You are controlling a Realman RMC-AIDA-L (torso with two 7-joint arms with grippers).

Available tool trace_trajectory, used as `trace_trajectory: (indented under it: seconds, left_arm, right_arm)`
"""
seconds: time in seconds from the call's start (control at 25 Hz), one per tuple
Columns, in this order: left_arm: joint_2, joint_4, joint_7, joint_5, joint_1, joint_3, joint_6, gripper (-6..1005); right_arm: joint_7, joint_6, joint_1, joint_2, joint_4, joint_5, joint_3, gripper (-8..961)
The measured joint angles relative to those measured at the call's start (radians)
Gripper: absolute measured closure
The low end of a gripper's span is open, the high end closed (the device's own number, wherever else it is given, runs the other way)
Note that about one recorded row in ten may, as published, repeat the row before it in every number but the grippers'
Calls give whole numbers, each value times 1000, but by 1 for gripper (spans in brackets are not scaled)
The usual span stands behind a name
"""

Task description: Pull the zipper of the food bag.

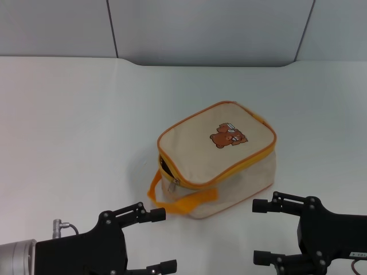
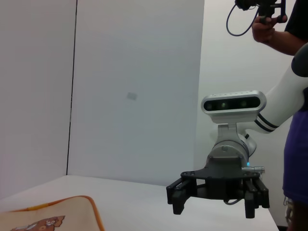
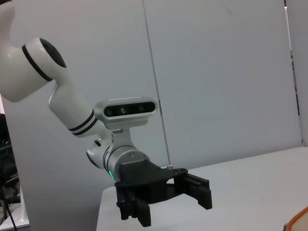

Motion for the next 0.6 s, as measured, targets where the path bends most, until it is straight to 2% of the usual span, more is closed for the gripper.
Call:
trace_trajectory:
  seconds: [0.6]
  left_arm:
    - [-6, 4, 2, -3, -9, -2, -3, 181]
  right_arm:
    - [6, 3, 2, 0, 0, 6, 8, 100]
